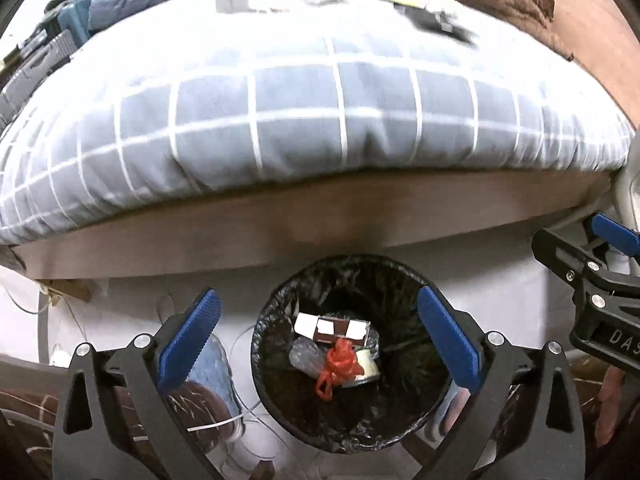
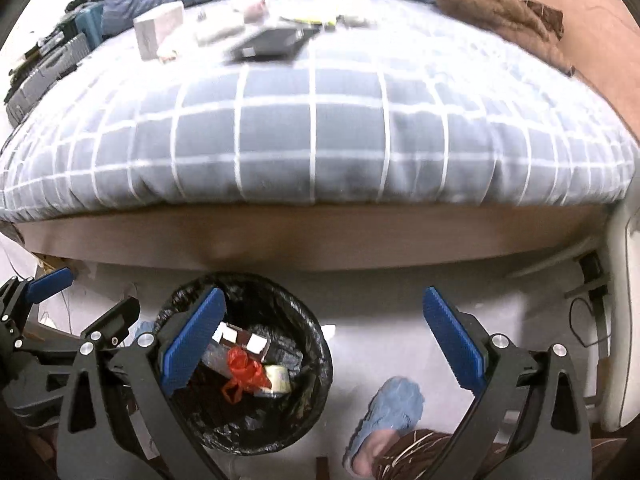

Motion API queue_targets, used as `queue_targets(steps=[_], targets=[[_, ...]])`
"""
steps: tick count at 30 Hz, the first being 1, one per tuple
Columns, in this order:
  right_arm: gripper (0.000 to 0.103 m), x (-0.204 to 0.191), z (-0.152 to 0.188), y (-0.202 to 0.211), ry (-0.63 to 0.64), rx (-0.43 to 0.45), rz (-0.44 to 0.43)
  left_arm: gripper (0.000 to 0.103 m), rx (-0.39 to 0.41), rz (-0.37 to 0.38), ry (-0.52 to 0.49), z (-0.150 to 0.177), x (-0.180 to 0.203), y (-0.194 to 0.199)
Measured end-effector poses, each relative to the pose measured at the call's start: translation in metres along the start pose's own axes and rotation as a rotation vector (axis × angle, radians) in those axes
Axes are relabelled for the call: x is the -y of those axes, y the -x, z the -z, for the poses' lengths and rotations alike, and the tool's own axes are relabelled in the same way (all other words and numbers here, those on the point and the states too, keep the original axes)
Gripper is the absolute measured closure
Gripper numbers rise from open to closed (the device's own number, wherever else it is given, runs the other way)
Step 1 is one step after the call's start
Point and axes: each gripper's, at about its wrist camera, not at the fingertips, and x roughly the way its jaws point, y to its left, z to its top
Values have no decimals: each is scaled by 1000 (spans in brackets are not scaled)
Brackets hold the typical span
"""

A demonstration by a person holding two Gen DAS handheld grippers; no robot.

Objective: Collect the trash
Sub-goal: 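Move both tools back up toward the trash on the bed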

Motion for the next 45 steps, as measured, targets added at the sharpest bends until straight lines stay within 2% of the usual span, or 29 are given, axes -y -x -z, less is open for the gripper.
queue_targets(steps=[9,21,31,36,41,45], targets=[[8,-2,-17,27,-10,81,-4,6,76,-3,-15,-14,-3,33],[8,-7,-38,57,0,180,10,6,173,-21,13,-35,-23,69],[8,-23,-67,92,38,337,27,6,268,-60,54,-65,-48,91],[8,-25,-85,85,34,332,14,6,282,-56,96,-88,-61,86],[8,-23,-108,65,8,287,-14,6,305,-96,89,-122,-66,71],[10,-27,-123,46,19,253,-8,6,309,-95,96,-150,-72,57]])
